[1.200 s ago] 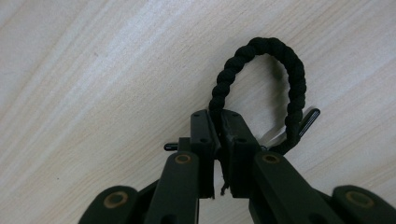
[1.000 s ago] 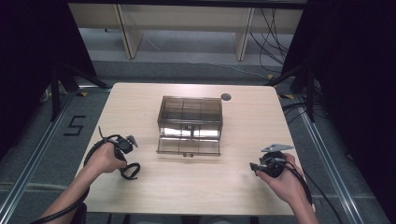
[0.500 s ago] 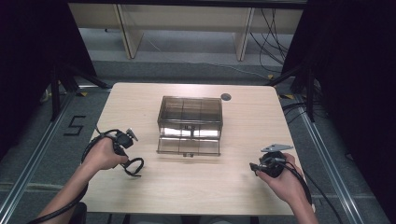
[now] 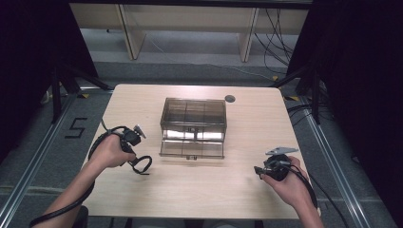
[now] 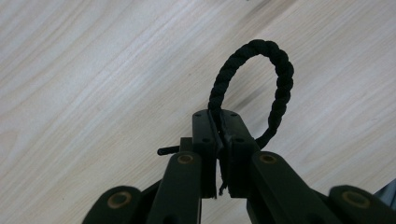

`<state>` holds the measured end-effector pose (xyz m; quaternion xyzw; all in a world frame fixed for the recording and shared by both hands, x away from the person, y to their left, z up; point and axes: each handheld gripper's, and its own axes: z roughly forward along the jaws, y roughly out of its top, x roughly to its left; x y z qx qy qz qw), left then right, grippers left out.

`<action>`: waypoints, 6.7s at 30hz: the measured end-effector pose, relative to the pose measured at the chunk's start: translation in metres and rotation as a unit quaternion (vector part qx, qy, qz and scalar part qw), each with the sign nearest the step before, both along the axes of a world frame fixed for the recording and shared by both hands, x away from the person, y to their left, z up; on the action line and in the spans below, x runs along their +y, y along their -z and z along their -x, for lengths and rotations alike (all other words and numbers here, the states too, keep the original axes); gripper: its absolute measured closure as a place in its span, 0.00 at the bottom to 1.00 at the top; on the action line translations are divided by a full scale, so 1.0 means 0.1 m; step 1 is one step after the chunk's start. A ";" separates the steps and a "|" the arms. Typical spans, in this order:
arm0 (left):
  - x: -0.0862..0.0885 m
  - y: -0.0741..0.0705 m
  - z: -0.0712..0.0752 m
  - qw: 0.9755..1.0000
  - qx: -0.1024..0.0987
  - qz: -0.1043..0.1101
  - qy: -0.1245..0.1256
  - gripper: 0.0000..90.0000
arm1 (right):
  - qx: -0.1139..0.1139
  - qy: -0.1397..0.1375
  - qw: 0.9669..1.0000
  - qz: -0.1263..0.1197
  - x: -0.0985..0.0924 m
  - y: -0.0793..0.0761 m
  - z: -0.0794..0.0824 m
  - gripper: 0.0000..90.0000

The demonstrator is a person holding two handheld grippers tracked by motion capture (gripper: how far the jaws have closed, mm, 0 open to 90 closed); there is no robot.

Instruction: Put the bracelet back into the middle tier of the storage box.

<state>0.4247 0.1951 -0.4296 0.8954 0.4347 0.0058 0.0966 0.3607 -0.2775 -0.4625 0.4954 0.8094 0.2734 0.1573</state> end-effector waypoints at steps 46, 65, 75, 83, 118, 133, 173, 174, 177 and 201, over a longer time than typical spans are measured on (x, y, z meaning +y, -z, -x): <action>-0.24 -0.31 -0.15 0.999 -0.021 0.020 0.018 0.94 | 0.013 0.006 1.000 0.000 0.00 0.03 0.01 0.59; -0.47 -0.45 -0.27 0.999 -0.022 0.018 0.034 0.94 | 0.014 0.003 1.000 -0.004 -0.02 0.04 0.00 0.59; -0.58 -0.46 -0.37 0.999 -0.022 0.013 0.038 0.94 | 0.021 0.004 1.000 -0.004 -0.02 0.05 -0.01 0.59; -0.66 -0.44 -0.44 0.999 -0.023 0.016 0.035 0.94 | 0.026 0.011 1.000 -0.007 -0.01 0.04 0.01 0.59; -0.96 -0.43 -0.60 0.998 -0.037 0.007 0.049 0.94 | 0.015 0.008 1.000 -0.008 0.00 0.02 0.01 0.60; -1.06 -0.36 -0.65 0.998 -0.034 0.002 0.058 0.94 | 0.008 -0.002 1.000 -0.003 -0.02 0.02 0.01 0.60; -0.99 -0.13 -0.70 0.998 -0.031 0.004 0.047 0.94 | 0.014 0.003 1.000 -0.007 -0.02 0.03 0.01 0.60; -0.99 -0.13 -0.70 0.998 -0.028 -0.002 0.054 0.94 | 0.016 0.003 1.000 -0.006 -0.02 0.03 0.01 0.60; -0.98 -0.11 -0.69 0.998 -0.027 0.000 0.051 0.94 | 0.009 0.000 1.000 -0.007 -0.02 0.04 0.00 0.60; -0.93 -0.05 -0.68 0.998 -0.023 -0.016 0.050 0.94 | 0.019 0.004 1.000 -0.007 0.00 0.04 0.01 0.60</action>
